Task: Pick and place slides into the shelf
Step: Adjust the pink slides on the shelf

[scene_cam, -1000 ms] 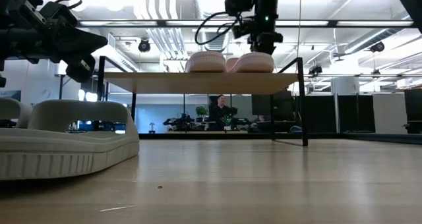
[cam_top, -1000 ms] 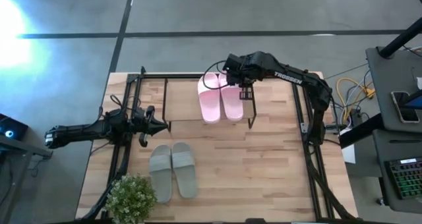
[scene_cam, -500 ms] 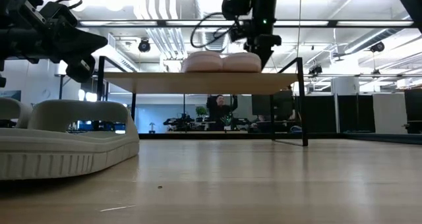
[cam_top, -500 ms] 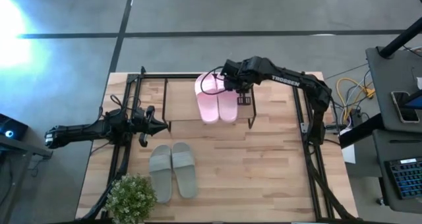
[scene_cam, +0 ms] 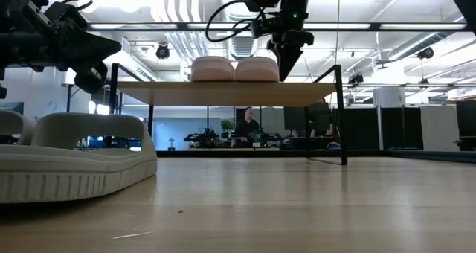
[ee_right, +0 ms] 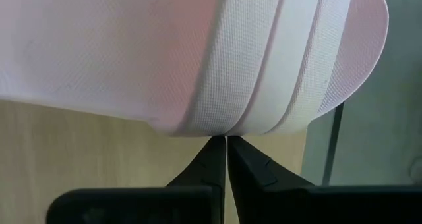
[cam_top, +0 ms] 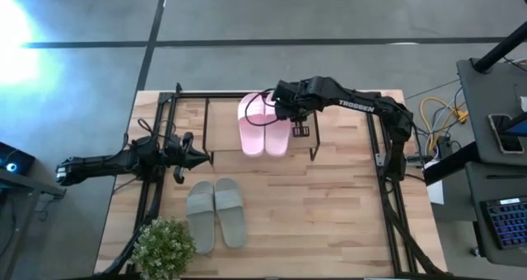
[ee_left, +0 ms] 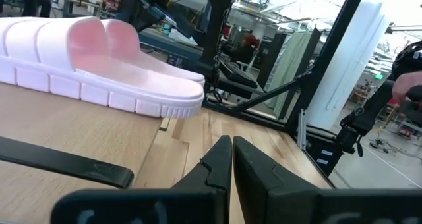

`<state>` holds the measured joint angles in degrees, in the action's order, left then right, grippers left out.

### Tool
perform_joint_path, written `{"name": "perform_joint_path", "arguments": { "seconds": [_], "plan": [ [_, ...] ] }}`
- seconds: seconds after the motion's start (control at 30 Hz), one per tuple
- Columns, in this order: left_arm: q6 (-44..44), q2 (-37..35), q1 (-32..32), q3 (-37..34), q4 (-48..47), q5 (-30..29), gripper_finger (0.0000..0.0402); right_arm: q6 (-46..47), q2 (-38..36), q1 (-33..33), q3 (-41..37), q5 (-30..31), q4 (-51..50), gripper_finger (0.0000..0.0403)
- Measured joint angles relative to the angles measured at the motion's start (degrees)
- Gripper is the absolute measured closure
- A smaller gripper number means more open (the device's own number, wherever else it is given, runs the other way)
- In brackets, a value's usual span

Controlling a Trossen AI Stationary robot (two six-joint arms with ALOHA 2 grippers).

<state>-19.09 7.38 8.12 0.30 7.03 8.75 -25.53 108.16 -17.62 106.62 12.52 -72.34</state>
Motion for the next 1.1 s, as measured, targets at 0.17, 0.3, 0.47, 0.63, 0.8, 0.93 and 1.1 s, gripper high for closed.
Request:
{"name": "perform_joint_path", "arguments": {
  "seconds": [0.17,0.3,0.47,0.63,0.8,0.93,1.1],
  "plan": [
    [0.0,0.06,0.0,0.0,0.01,0.0,0.0401,-0.49,0.02,0.0,-0.41,-1.13,3.14,0.0394],
    [0.0,0.07,0.01,0.0,0.02,0.0,0.0401,-0.73,0.02,-0.18,-0.45,1.48,2.94,0.0394],
    [0.0,0.06,0.02,0.0,0.0,0.0,0.0401,1.79,0.0,-1.1,-0.41,4.71,0.03,0.0394],
    [0.0,0.08,0.0,0.0,0.0,0.0,0.0401,5.96,-0.03,-1.14,-0.23,3.92,-8.24,0.0394],
    [0.0,0.03,0.01,0.0,0.0,0.0,0.0401,8.4,-0.62,-1.18,-0.26,0.21,-11.1,0.0394],
    [0.0,0.05,0.01,0.0,0.02,0.0,0.0401,8.81,-1.92,-1.99,-0.26,-6.25,-10.99,0.0394],
    [0.0,0.0,0.01,0.0,0.01,0.0,0.0401,10.54,-4.1,-4.35,-0.26,-9.42,-9.85,0.0394]
  ]
}}
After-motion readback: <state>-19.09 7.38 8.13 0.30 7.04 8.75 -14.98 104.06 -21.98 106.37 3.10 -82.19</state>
